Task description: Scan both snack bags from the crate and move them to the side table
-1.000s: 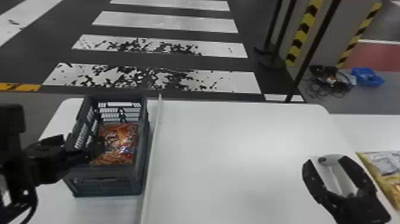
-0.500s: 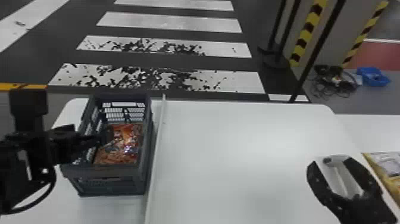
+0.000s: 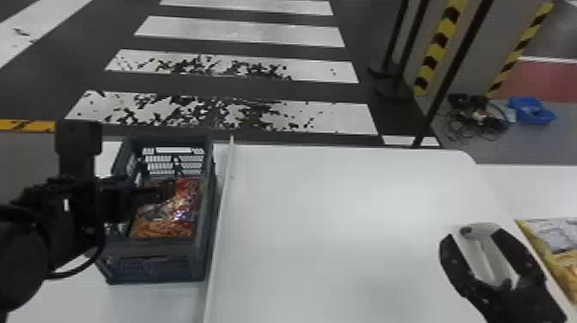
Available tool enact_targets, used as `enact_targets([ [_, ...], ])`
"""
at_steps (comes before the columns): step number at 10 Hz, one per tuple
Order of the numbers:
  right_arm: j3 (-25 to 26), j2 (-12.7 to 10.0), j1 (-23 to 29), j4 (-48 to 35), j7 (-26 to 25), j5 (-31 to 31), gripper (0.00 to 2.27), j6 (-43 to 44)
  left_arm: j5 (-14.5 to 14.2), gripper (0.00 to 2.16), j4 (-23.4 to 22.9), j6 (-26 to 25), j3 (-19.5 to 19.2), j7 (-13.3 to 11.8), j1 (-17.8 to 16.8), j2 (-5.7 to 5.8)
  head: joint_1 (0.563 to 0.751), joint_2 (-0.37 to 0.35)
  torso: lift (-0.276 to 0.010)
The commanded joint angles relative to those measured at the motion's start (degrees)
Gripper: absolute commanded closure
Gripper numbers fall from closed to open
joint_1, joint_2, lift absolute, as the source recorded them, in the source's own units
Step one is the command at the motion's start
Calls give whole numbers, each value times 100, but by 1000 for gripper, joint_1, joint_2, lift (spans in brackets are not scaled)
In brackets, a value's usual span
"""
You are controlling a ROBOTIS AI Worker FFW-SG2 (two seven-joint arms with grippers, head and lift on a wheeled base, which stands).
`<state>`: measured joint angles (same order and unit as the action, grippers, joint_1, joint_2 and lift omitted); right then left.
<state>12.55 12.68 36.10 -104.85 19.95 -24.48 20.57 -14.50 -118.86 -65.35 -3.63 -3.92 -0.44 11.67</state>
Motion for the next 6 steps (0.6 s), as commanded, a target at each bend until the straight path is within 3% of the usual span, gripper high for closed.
enact_targets([
  [1, -7, 33, -33, 35, 0, -21, 93, 4, 97, 205, 179, 0, 64, 23, -96, -68, 695, -95, -95],
  [6, -16, 138, -95, 97, 0, -92, 93, 4, 299, 205, 530, 0, 108, 164, -175, -103, 695, -93, -95],
])
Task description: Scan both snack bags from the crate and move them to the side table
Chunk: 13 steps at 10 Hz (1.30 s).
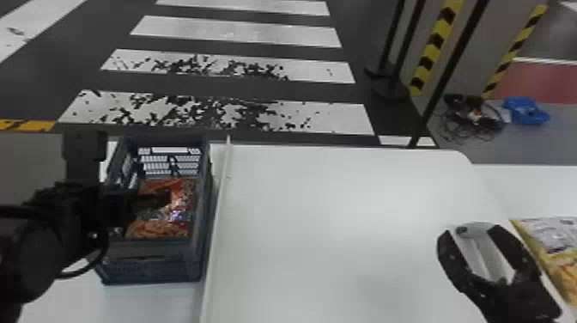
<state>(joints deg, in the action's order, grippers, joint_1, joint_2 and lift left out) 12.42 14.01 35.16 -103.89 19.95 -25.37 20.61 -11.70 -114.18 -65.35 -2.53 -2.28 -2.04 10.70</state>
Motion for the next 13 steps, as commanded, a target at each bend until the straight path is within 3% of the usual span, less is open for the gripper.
enact_targets([
  [1, -3, 5, -9, 0, 0, -12, 93, 0, 116, 205, 203, -18, 104, 0, -113, -6, 695, -90, -95],
  [5, 50, 67, 18, 18, 0, -108, 93, 105, 248, 275, 660, -88, 323, 70, -508, -94, 695, -102, -95],
  [13, 32, 163, -26, 229, 62, -232, 93, 404, 467, 296, 1354, -123, 429, 123, -772, -252, 695, -119, -95],
])
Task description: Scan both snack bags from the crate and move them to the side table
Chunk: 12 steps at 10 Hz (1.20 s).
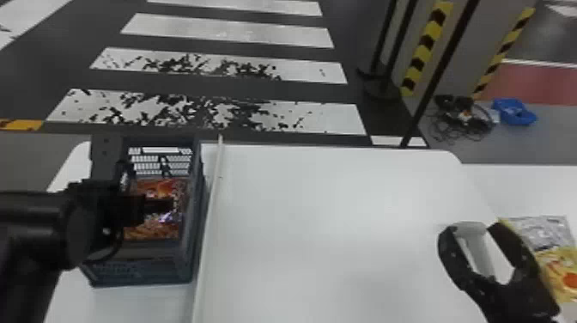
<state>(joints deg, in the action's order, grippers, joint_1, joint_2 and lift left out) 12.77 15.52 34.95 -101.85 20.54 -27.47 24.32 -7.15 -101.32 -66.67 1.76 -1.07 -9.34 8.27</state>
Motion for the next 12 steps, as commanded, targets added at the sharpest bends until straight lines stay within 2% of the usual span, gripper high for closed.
enact_targets([
  [1, -3, 13, -6, 69, 11, -21, 93, 85, 29, 296, 218, 62, 0, -16, -130, -44, 695, -121, -95],
  [6, 32, 4, 38, 263, 99, -83, 93, 419, 99, 397, 789, 431, 26, -87, -314, -176, 695, -141, -95],
  [12, 6, 39, 38, 324, 152, -118, 93, 613, 152, 394, 1220, 431, 18, -95, -455, -203, 695, -139, -95],
])
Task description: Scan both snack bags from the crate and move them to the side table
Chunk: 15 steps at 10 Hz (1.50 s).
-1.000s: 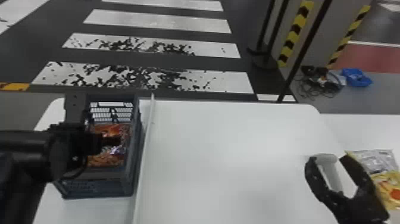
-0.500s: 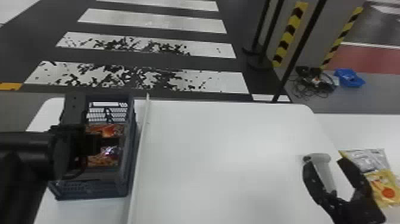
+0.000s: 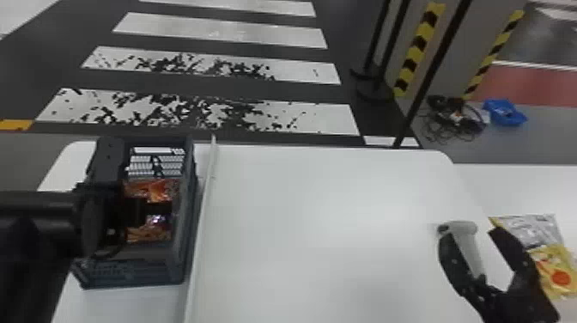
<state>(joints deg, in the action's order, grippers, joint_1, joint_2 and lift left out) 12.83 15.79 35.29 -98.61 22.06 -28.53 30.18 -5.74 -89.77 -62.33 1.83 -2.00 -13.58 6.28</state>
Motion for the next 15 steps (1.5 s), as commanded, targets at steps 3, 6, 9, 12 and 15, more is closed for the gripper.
enact_targets([
  [3, 0, 20, 84, 0, 0, -65, 97, 132, 91, 441, 407, 14, 2, -81, -136, -39, 695, -142, -95],
  [6, 9, 20, 172, 0, -8, -153, 97, 360, 108, 1717, 442, 50, 11, -11, -110, -65, 695, -148, -95],
  [9, 18, 20, 172, -44, -8, -206, 97, 343, 117, 1889, 91, 50, -16, -2, 66, -65, 695, -154, -95],
  [12, 18, 12, 180, -97, 0, -215, 97, 308, 284, 1889, -806, -232, -24, 112, 444, -65, 695, -148, -95],
  [15, 9, 12, 172, -114, 0, -215, 97, 272, 328, 1889, -1254, -460, -51, 156, 567, -56, 695, -141, -95],
])
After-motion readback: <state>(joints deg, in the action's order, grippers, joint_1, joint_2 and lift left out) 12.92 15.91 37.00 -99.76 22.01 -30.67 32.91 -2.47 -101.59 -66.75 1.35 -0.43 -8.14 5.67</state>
